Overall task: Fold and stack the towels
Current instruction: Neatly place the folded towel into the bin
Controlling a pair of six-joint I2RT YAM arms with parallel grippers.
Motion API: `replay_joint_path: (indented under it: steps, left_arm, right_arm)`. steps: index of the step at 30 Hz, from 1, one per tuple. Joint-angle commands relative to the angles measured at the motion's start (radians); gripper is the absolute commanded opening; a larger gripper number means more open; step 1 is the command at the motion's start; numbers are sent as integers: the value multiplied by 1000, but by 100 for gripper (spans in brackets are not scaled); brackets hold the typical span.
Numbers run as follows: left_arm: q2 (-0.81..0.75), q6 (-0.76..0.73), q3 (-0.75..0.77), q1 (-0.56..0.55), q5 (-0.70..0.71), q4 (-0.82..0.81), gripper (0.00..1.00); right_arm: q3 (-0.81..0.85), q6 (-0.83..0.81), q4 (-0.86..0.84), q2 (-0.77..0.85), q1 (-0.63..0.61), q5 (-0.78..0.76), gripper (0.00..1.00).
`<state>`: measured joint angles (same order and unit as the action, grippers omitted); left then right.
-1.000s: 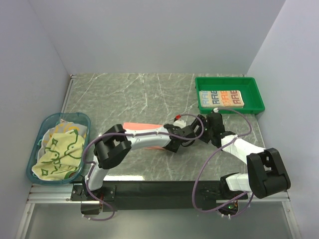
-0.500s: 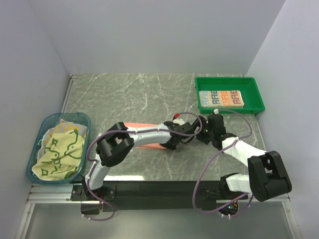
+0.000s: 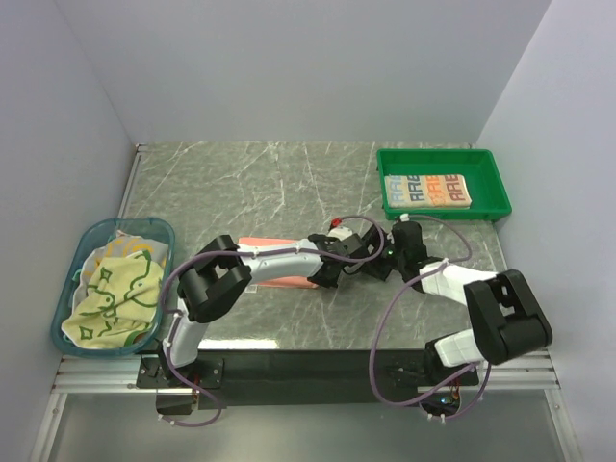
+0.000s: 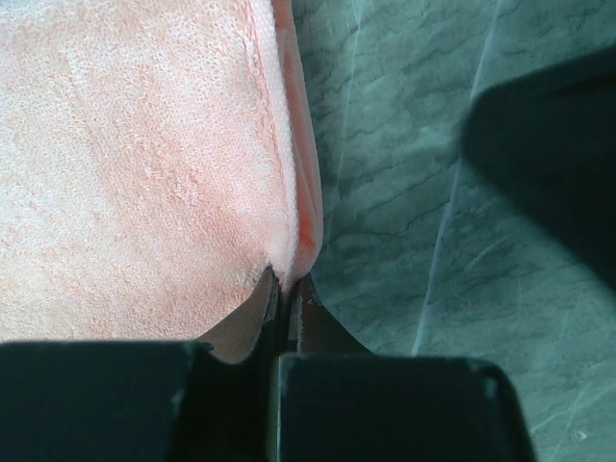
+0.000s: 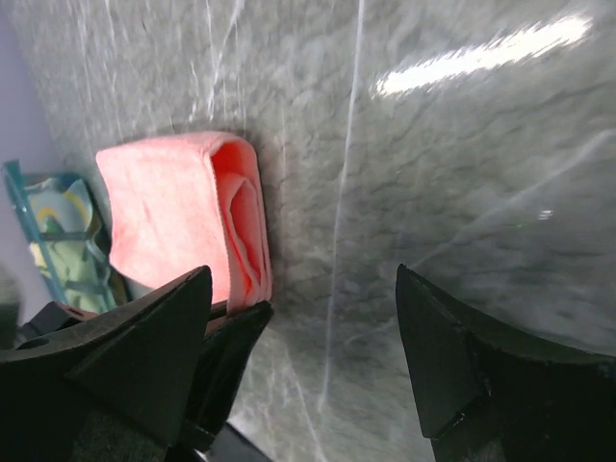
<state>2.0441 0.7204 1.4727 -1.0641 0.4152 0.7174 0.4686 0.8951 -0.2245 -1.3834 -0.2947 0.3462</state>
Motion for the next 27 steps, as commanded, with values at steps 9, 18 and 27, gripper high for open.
replay_joint_path:
  steps: [9, 18, 27]
  left_arm:
    - [-58, 1, -49, 29, -81, -52, 1]
    - [-125, 2, -64, 36, -78, -64, 1]
    - [-162, 8, -97, 44, -76, -76, 1]
  right_arm:
    - [74, 241, -193, -216, -139, 45, 83]
    - [33, 359, -344, -301, -152, 114, 83]
    - [44, 360, -340, -319, -146, 120, 83]
